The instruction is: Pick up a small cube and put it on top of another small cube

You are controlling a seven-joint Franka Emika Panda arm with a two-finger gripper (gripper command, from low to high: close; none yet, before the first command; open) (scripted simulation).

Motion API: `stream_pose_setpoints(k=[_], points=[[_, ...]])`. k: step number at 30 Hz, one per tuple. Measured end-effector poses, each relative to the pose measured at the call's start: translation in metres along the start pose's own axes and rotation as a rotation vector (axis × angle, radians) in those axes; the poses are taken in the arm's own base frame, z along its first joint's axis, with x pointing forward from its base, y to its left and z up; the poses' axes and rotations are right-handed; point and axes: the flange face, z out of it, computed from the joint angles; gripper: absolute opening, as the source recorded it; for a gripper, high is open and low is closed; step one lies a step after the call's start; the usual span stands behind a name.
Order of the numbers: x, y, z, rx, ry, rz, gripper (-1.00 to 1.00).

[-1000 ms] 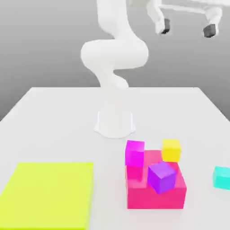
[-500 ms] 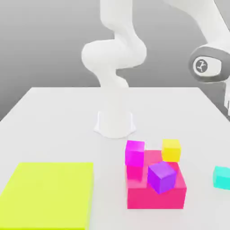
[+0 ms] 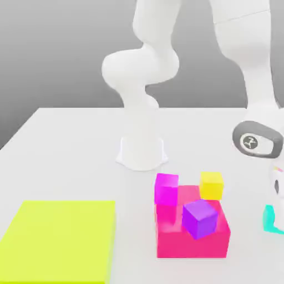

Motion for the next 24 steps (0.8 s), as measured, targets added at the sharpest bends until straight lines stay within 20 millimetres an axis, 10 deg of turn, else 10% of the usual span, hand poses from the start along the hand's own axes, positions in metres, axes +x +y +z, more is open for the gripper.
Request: stream_pose_setpoints(k=[5, 15, 20, 21, 24], points=[[0.003, 0.015, -0.058, -0.008, 0.001, 0.03, -1.0], [-0.019, 0.212, -0.174, -0.014, 0.0, 0.466, -1.0], [-0.03, 0.235, -0.14, 0.001, -0.001, 0.523, -1.0], [-0.031, 0.235, -0.13, 0.001, -0.001, 0.523, 1.0], [-0.031, 0.235, -0.13, 0.001, -0.001, 0.523, 1.0]])
